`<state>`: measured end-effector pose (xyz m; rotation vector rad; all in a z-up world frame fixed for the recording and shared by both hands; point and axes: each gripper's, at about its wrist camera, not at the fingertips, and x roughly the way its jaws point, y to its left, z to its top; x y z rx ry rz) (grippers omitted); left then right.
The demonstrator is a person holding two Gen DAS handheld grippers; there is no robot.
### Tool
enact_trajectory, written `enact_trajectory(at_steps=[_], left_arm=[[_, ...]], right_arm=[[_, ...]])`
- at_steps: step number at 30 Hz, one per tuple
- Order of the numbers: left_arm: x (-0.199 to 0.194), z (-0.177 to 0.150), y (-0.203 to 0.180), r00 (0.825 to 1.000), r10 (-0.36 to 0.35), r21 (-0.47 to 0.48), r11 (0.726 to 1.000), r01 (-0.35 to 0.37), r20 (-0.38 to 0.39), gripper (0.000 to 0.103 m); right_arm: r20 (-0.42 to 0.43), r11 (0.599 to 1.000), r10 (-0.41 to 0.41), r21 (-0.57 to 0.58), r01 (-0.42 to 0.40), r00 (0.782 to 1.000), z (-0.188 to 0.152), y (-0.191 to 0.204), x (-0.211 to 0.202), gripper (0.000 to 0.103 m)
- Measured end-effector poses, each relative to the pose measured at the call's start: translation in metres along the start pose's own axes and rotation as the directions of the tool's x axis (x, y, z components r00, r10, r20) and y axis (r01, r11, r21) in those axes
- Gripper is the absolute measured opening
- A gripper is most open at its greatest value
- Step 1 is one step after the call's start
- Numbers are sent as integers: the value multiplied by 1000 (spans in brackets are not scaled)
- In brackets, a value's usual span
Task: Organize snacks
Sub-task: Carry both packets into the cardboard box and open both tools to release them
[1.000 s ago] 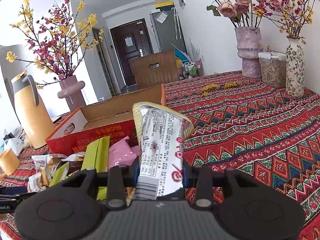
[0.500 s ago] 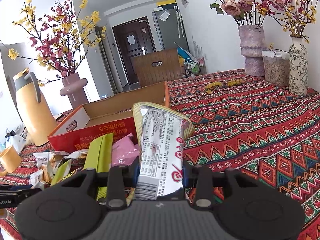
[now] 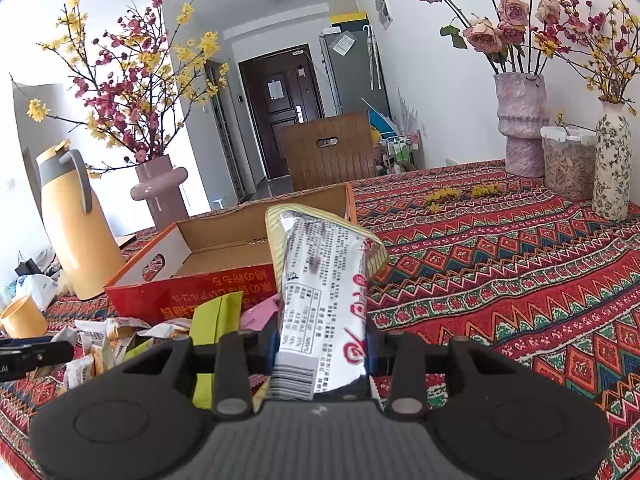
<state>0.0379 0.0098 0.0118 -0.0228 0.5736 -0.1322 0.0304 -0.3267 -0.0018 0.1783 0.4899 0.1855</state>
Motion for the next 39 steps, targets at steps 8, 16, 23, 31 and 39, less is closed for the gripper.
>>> enact_trajectory(at_steps=[8,16,23,31,39], left_arm=[[10,28,1,997,47,-1,999,-47,55,42],[27,59,-1,991,79,4,997,-80,106,42],[48,86,-3,987,96,0,995,-97,129,42],[86,117,-3,985,130,-15,992,-129,117,42],[140,136,4,976,214,-9,977,-214,31,42]], right_arm=[[29,999,17,-28,-16,999,20,6,18,37],[51,998,25,-67,-21,998,48,14,44,37],[66,995,30,-96,-23,997,79,20,72,37],[27,992,35,-119,-32,999,111,29,121,37],[-53,979,-12,-206,1,999,121,47,173,37]])
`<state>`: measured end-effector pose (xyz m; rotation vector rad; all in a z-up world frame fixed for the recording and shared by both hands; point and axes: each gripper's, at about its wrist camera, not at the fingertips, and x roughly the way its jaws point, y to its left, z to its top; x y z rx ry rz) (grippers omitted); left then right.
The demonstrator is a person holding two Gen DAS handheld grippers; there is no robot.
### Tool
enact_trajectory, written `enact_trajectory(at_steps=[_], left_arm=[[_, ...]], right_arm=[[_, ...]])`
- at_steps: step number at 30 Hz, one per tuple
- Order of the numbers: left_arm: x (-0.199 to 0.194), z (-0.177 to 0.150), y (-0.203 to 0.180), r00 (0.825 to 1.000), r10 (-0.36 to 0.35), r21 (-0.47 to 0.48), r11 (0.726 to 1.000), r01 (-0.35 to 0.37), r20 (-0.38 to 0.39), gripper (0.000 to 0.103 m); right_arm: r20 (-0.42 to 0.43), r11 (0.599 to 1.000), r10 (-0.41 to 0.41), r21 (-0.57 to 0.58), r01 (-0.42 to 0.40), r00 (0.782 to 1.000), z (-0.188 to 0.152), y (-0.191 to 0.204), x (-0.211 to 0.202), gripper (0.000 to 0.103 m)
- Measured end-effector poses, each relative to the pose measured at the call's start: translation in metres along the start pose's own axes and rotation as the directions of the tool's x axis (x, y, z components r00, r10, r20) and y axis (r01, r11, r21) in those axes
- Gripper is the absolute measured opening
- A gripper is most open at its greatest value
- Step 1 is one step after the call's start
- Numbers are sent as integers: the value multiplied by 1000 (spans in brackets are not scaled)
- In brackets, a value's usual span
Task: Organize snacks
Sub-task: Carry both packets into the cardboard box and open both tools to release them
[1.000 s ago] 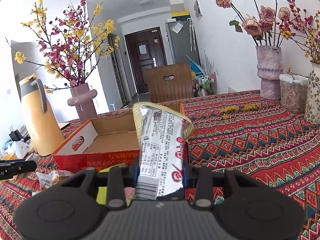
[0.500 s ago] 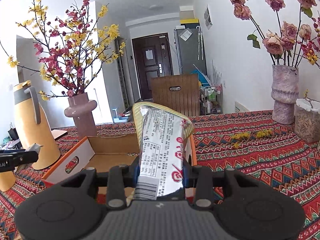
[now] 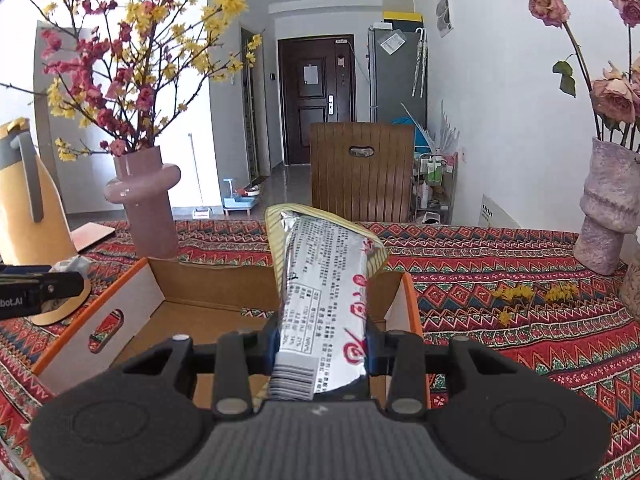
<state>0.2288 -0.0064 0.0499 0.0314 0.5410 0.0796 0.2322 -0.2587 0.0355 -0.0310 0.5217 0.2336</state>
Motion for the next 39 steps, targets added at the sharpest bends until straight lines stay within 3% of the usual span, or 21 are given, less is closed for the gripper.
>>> enact_trajectory(at_steps=[9,14,17,18,19,20,21,25,39], left_arm=[[51,-8,-4,990,69,20,998,-67,-120,42],[61,-16,-3,985,62,23,998,-59,-163,44],[56,-14,-5,987,61,19,998,-59,-145,50],[54,-14,-4,989,60,17,998,-58,-136,60],[51,-12,-4,990,65,15,998,-64,-123,67],[48,-11,-4,992,71,12,997,-70,-108,81],[45,-10,-3,993,75,7,997,-75,-93,91],[32,-6,-1,997,62,-8,998,-62,-53,101],[-24,-8,1,999,7,-21,1000,-6,50,103]], right_arm=[[-129,996,-44,-83,34,991,-7,17,51,37],[-162,997,-45,-74,33,986,-13,16,60,38],[-159,997,-43,-64,33,986,-14,13,57,47],[-153,998,-40,-60,31,987,-14,12,55,52],[-148,998,-36,-54,28,988,-13,11,52,66],[-139,999,-33,-47,26,990,-13,9,50,81],[-127,999,-33,-41,28,991,-13,8,47,86],[-91,1000,-23,-16,22,996,-9,2,33,103],[38,1000,-15,-22,15,999,-13,7,-32,103]])
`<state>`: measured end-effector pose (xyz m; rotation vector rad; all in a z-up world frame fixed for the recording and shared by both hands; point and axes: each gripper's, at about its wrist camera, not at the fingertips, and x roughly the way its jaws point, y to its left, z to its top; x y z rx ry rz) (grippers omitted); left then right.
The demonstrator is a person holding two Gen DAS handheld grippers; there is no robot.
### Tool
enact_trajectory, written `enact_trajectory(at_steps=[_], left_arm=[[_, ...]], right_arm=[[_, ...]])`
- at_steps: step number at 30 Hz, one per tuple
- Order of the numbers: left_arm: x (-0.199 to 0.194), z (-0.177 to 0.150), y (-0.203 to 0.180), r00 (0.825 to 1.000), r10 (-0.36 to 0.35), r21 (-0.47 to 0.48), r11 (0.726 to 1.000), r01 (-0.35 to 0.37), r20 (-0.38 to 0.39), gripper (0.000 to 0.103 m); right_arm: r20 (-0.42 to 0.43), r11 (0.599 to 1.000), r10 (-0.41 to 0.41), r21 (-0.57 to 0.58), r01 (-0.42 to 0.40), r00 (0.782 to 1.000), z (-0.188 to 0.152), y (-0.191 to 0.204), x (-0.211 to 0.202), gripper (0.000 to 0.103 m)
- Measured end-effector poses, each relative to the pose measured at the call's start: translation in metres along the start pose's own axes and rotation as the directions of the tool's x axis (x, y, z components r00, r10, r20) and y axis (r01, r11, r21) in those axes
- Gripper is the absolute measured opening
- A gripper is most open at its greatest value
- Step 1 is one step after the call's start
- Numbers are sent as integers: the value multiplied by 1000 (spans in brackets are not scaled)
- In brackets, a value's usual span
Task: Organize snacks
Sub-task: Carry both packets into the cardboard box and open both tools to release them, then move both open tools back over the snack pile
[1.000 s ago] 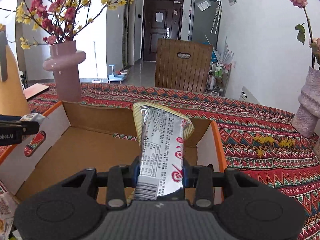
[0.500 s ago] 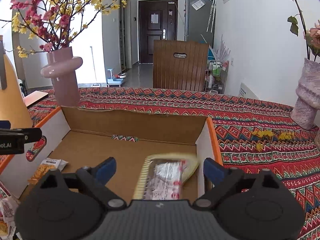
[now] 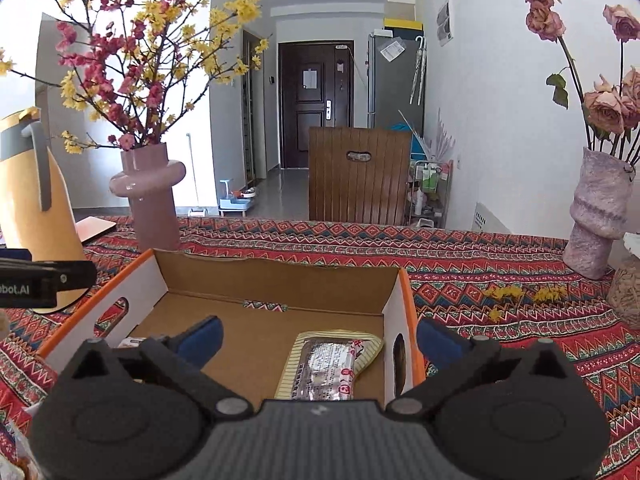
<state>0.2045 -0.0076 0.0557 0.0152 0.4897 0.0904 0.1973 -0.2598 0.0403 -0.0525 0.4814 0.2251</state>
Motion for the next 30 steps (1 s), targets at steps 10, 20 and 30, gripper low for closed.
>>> enact_trajectory(at_steps=[10,20,30], left_arm=[[-49,-14,4,997,-40,13,999,39,67,103],[-83,-37,13,995,-62,10,998,61,84,103],[-106,-76,40,997,-37,-12,999,38,64,103]], right_arm=[[84,999,40,-11,-39,996,-13,8,-60,103],[106,998,57,1,-57,993,-39,5,-100,103],[137,999,22,20,-25,990,-67,-6,-133,103]])
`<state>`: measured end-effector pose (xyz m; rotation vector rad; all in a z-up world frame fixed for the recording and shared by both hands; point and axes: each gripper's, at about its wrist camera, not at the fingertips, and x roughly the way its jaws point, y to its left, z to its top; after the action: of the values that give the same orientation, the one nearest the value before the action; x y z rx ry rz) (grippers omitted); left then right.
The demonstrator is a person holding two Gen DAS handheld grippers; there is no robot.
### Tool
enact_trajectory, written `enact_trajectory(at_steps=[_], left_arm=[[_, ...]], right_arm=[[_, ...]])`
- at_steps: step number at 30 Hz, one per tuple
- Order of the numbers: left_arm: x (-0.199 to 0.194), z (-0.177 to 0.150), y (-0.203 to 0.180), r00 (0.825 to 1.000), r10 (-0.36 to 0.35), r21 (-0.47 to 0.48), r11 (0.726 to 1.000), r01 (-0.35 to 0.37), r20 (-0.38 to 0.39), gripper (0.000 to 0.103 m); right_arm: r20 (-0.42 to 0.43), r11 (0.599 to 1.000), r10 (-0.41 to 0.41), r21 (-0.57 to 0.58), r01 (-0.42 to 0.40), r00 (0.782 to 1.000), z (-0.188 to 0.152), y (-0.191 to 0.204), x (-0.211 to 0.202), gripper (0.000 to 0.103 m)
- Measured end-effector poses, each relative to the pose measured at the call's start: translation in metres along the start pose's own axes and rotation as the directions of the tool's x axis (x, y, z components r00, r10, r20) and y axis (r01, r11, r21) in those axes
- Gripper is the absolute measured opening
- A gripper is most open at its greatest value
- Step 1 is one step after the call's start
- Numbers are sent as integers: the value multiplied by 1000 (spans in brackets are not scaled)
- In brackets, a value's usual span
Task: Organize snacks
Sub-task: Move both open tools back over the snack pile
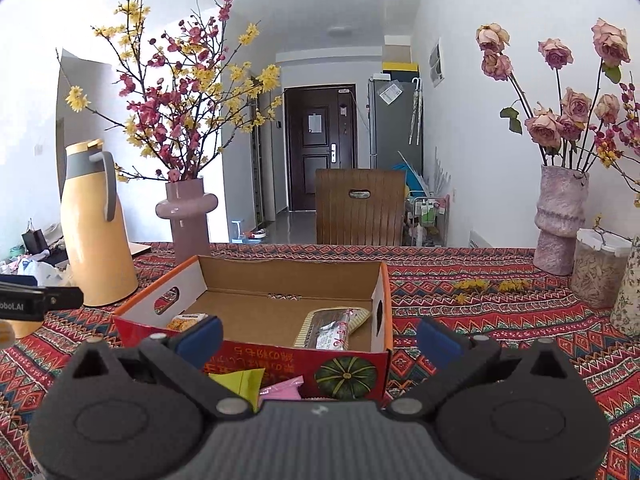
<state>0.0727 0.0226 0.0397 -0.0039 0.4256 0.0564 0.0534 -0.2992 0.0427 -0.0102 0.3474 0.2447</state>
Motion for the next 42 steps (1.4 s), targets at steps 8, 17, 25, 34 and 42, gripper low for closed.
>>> enact_trajectory(at_steps=[8,17,25,34,42], left_arm=[[-5,-28,19,999,2,-62,998,-5,-47,103],[-14,-38,19,998,-37,-81,996,32,-54,103],[-25,-44,22,997,-52,-94,994,47,-54,103],[-32,-53,22,995,-67,-95,994,59,-73,103],[-34,-60,20,992,-86,-96,992,78,-90,103]], right_arm=[[0,999,-37,36,37,999,-20,-8,-11,103],[-14,994,-56,96,57,998,-31,-13,-16,103],[-2,996,-43,78,43,999,-31,1,-30,103],[-49,999,-7,48,9,999,-41,15,-36,103],[-166,1000,-11,18,15,986,-63,27,-36,103]])
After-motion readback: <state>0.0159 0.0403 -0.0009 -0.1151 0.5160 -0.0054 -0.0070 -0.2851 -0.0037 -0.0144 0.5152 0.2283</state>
